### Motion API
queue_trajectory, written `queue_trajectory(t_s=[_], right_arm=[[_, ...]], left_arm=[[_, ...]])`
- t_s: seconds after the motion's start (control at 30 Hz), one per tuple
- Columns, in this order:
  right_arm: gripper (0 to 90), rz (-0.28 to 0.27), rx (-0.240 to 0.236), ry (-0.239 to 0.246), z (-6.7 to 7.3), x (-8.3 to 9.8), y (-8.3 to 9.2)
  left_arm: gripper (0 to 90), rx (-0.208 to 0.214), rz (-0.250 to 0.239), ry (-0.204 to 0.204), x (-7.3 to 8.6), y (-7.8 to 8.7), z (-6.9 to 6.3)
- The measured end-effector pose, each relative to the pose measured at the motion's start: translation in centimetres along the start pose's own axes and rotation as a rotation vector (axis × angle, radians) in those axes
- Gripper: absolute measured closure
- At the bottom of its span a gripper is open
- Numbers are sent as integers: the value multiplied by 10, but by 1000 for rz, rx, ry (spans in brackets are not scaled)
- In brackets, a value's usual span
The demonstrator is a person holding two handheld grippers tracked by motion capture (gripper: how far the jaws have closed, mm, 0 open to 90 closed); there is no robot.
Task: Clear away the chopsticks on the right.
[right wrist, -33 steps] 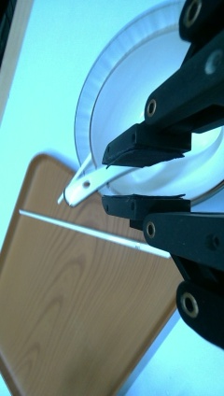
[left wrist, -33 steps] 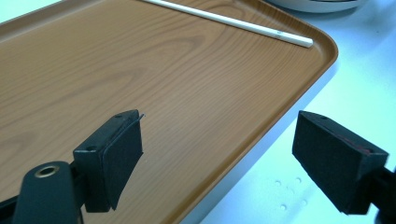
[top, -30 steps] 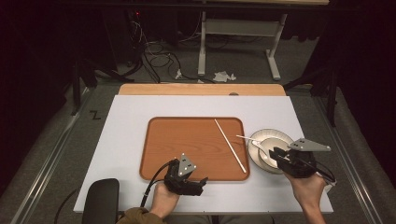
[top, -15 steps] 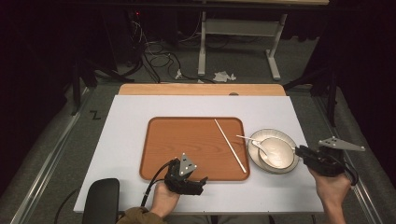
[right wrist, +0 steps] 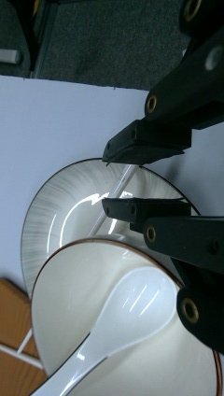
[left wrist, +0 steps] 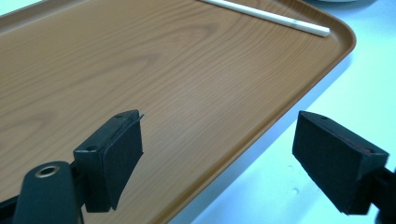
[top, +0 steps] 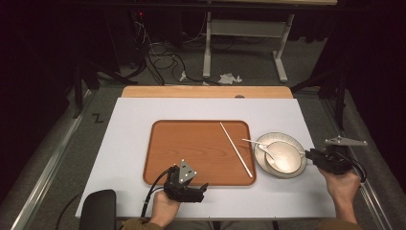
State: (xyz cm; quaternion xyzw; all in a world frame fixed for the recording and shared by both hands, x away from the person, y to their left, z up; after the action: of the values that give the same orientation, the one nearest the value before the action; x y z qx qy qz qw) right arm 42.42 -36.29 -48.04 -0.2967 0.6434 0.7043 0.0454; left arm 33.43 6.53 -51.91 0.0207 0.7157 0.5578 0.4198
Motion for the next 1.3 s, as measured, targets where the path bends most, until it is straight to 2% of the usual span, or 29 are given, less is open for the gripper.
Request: queue_trajectory(t_s=[0.03,0.27,0.3,0.43,0.5,0.6,0.77,0.93,1.07,1.27,1.3], right_arm=[[711,26,16,20,-3,-2,-4],[691,53,-2,58,-4,-10,-13],[687,56,-27,65,-4,-12,-18],[678,79,-29,72,-5,-14,-24],[678,75,-54,73,-7,-17,-27],[677,90,-67,67,-9,-16,-31],[724,94,-80,83,-10,-21,-36],[756,114,-70,94,-8,-25,-40],[837,122,-67,95,-6,-29,-44],[846,131,-65,107,-4,-31,-47],[847,117,-63,104,-5,-32,-46]], left_arm=[[163,-6,-1,11,2,1,1],[163,-21,10,29,7,3,3],[163,-27,9,35,9,4,4],[163,-32,4,44,11,6,5],[163,-40,2,54,13,8,6],[163,-43,0,61,14,9,7],[163,-58,6,76,18,11,8],[163,-62,3,89,21,13,9],[163,-69,4,98,23,14,10],[163,-68,5,101,24,15,10],[163,-69,4,102,24,16,10]])
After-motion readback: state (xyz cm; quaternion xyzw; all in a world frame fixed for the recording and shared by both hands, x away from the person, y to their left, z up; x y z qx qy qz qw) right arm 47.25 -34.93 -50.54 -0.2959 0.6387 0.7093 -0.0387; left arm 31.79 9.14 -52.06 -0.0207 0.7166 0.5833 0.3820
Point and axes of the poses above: each handheld gripper's, and its own axes: y roughly backward along the jaws, x roughly out of its underside, z roughly to its left, the point moved 5 cm from there along -y, roughly forward along the jaws, and after that the axes turned 15 degrees about z, right-handed, at the moved point
